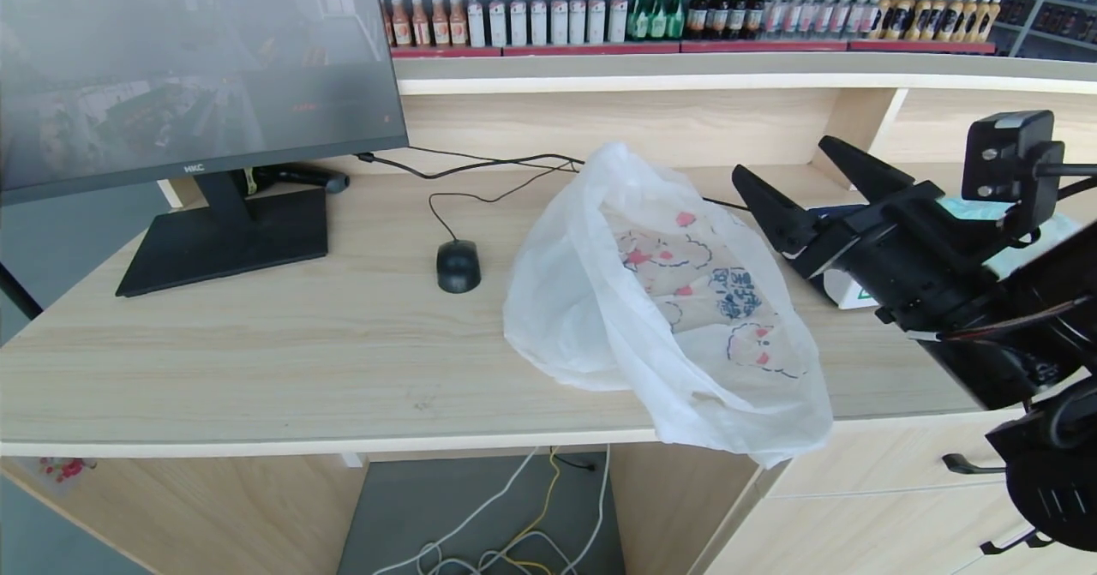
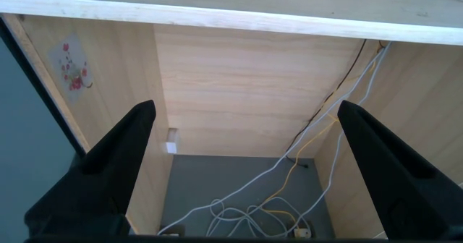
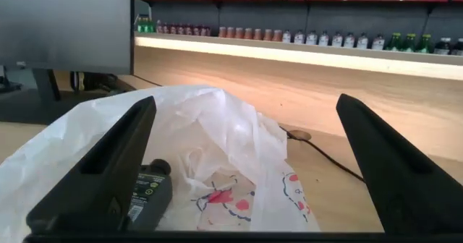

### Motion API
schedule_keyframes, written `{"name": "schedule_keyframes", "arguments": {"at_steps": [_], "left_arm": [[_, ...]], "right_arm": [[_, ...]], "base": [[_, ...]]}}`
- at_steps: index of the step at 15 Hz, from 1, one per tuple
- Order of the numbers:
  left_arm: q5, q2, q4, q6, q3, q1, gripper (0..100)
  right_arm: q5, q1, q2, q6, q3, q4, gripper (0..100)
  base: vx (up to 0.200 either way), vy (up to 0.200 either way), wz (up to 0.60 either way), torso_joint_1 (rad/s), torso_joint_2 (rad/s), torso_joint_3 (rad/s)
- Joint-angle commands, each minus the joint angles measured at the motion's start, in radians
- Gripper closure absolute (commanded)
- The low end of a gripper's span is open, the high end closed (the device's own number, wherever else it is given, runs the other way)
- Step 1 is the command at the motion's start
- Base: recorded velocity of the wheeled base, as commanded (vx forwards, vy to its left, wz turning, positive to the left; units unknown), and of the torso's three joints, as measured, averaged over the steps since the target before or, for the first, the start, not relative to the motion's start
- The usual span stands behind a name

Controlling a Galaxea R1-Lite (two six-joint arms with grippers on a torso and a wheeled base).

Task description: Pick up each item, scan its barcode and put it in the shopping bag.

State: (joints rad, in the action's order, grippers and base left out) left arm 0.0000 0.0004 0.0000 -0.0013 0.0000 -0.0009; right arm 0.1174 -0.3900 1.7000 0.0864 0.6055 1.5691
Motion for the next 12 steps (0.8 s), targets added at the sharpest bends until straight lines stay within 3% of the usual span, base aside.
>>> {"name": "schedule_keyframes", "arguments": {"at_steps": [1, 5, 8, 12], "left_arm": [[0.000, 0.000, 0.000, 0.000, 0.000, -0.001, 0], [0.000, 0.000, 0.000, -0.008, 0.000, 0.001, 0], [0.000, 0.000, 0.000, -0.009, 0.000, 0.001, 0], [0.000, 0.000, 0.000, -0.005, 0.000, 0.001, 0]], "right_arm": [[-0.002, 0.010, -0.040, 0.021, -0.027, 0.002, 0], [-0.004, 0.051, -0.048, 0.053, -0.056, 0.002, 0], [-0.005, 0.049, -0.109, 0.059, -0.145, 0.002, 0], [-0.005, 0.046, -0.125, 0.056, -0.153, 0.002, 0]], "base": [[0.000, 0.000, 0.00, 0.000, 0.00, 0.000], [0.000, 0.000, 0.00, 0.000, 0.00, 0.000], [-0.200, 0.000, 0.00, 0.012, 0.00, 0.001], [0.000, 0.000, 0.00, -0.013, -0.01, 0.001]]}}
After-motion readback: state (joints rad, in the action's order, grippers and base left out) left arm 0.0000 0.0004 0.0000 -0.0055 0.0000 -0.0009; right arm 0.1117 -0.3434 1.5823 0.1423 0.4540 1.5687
